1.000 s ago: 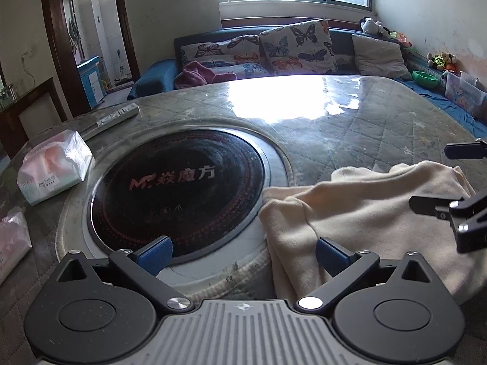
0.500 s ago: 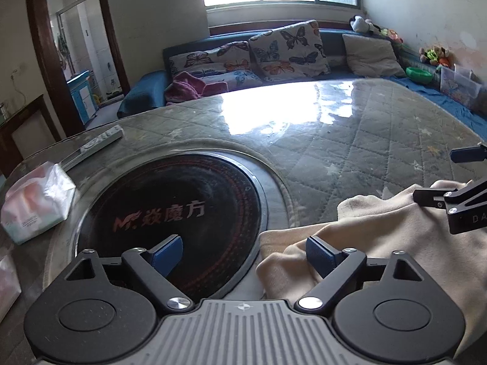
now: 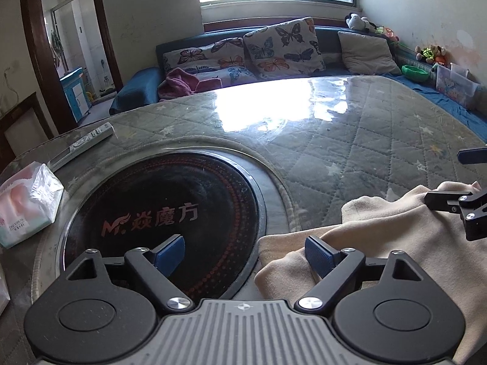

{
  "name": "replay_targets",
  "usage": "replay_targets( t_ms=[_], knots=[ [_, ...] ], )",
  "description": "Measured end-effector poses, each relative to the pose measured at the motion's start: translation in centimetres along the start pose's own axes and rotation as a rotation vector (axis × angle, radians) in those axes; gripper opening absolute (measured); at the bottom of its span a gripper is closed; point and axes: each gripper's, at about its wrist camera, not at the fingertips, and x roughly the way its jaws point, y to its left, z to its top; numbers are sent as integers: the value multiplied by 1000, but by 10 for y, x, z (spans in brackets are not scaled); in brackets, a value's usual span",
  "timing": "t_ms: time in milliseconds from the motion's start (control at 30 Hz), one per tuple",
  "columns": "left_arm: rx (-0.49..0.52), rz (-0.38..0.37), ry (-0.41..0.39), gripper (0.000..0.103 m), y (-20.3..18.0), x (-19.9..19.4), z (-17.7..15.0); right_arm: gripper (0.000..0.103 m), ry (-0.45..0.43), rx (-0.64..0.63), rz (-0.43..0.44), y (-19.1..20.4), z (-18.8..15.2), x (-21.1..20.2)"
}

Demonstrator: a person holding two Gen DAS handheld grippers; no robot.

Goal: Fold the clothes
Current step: 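Lay the folded hem down and open both grippers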

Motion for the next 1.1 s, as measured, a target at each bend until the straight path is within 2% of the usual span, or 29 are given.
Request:
replay_targets(
  t_ms=[167,367,667,867,1000,1100],
  knots=[
    [-45,-4,-4,88,11,-9,-3,98,-43,-60,24,14,3,-24],
    [-105,-10,0,87,22,-23,-11,95,-67,-204,143,58,-4,-58],
    [-169,-36,9,84,29,-39,-26,88,-56,-376,328,121,-18,-86],
    [-196,-38,16,84,32,-45,-32,77,-49,-451,392,146,-24,-90],
    [-212,-36,22,85,34,-48,-35,64,-41,-500,415,161,-28,-88],
    [-228,-39,25,85,37,-51,-37,58,-35,-537,419,170,-30,-86]
  ],
)
